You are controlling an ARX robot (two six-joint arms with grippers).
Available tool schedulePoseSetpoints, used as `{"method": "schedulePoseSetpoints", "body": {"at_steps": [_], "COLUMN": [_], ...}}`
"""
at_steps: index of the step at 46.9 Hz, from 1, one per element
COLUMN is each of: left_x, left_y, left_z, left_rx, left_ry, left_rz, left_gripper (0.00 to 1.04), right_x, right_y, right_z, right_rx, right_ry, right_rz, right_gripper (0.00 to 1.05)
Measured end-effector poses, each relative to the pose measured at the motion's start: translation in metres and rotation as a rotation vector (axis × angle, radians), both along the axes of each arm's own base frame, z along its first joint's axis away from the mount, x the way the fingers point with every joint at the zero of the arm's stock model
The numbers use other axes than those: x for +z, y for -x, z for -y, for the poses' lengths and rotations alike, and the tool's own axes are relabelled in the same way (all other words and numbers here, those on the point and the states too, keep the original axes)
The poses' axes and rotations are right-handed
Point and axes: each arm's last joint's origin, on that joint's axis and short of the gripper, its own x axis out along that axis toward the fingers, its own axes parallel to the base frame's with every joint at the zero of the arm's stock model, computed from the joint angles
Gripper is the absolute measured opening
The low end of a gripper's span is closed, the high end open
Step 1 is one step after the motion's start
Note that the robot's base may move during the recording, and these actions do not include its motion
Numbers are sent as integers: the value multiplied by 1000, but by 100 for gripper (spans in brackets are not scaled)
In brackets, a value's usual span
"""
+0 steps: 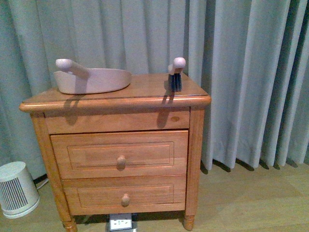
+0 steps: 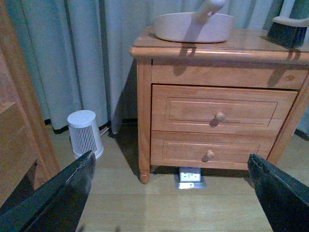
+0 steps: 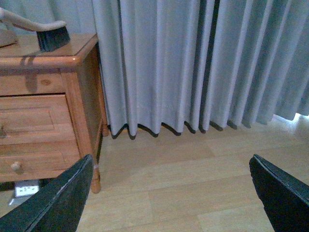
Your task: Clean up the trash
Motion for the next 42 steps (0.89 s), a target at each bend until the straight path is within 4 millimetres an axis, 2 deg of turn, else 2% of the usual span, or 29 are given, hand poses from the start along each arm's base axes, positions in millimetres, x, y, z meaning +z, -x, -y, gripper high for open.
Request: {"method": "schedulePoseSetpoints", "body": {"at_steps": [42], "left_x": [0], "left_y": [0], "left_z": [0], "left_rx": [0], "left_ry": [0], "left_rz": [0], "left_gripper": [97], "right_x": [0], "right_y": [0], "right_z": [0], "right_rx": [0], "right_ry": [0], "right_rz": [0], "right_gripper": [97]}}
